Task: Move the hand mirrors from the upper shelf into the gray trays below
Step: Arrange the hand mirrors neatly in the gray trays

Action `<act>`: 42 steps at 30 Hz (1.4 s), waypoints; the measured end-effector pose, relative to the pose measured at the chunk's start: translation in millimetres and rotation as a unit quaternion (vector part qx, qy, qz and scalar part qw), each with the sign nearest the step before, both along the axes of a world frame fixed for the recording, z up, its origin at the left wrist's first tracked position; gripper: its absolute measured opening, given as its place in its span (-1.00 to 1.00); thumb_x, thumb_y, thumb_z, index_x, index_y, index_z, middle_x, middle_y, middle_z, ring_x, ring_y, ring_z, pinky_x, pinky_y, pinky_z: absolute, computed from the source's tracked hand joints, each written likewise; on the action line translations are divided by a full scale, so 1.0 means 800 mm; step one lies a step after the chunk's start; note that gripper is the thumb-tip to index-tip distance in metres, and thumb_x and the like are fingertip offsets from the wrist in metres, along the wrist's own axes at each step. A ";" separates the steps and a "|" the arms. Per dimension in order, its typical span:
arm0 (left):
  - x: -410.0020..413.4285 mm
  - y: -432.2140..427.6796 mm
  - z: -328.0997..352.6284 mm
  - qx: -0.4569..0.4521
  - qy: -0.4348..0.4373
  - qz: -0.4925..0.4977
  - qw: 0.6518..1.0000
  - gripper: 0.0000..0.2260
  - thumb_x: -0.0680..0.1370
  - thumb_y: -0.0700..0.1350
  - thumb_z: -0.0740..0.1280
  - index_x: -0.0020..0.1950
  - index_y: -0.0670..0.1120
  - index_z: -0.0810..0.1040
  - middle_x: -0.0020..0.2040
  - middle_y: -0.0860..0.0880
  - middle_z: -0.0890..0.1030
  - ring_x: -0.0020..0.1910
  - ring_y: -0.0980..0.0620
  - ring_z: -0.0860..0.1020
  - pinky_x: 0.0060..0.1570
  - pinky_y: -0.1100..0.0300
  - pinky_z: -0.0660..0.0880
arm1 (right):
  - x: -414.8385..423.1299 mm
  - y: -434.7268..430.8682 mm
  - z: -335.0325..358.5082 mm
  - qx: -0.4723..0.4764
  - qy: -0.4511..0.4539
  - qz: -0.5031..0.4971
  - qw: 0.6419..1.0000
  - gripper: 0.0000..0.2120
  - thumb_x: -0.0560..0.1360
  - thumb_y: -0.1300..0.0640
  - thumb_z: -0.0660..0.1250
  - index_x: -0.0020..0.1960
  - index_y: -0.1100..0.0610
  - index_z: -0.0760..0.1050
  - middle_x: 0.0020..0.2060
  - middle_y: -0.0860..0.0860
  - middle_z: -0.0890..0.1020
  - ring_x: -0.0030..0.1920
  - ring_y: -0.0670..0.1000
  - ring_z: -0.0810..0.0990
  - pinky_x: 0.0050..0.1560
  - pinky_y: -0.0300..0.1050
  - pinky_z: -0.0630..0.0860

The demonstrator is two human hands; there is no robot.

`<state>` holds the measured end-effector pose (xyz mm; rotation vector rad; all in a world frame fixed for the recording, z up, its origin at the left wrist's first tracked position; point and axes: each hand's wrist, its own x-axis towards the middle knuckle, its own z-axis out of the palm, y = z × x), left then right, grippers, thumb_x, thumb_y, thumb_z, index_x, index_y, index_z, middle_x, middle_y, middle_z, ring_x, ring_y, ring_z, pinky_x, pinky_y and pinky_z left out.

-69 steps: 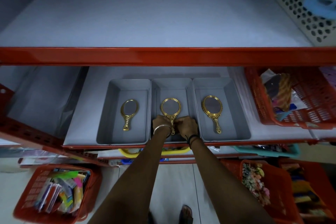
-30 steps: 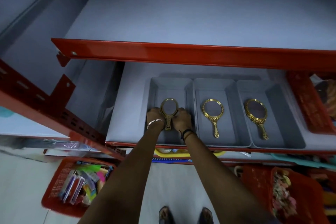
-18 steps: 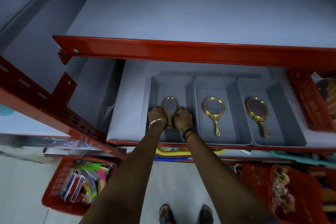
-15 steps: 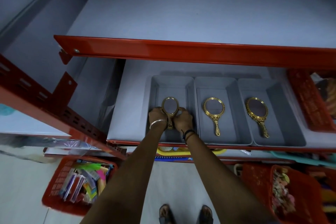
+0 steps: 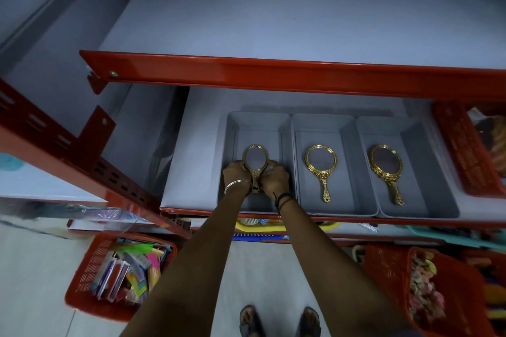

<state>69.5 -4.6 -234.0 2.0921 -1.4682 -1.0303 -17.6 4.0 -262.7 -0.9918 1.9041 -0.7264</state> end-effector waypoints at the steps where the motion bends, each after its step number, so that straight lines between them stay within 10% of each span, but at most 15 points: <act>1: 0.000 0.000 0.000 0.000 0.002 0.002 1.000 -0.72 0.52 -0.34 0.21 0.19 -0.31 0.57 0.17 -0.30 0.62 0.16 -0.21 0.58 0.15 0.08 0.51 | 0.000 0.000 0.000 0.001 -0.002 -0.001 1.000 -0.66 0.46 0.38 0.24 0.23 0.25 0.49 0.13 0.21 0.63 0.14 0.18 0.60 0.15 -0.01 0.58; 42: -0.003 0.008 -0.003 0.010 0.028 0.031 0.999 -0.71 0.52 -0.34 0.20 0.18 -0.27 0.59 0.16 -0.26 0.63 0.16 -0.17 0.59 0.13 0.12 0.51 | 0.001 0.010 -0.002 -0.002 -0.030 -0.012 0.999 -0.65 0.45 0.37 0.24 0.22 0.24 0.52 0.13 0.20 0.64 0.15 0.17 0.60 0.18 -0.01 0.56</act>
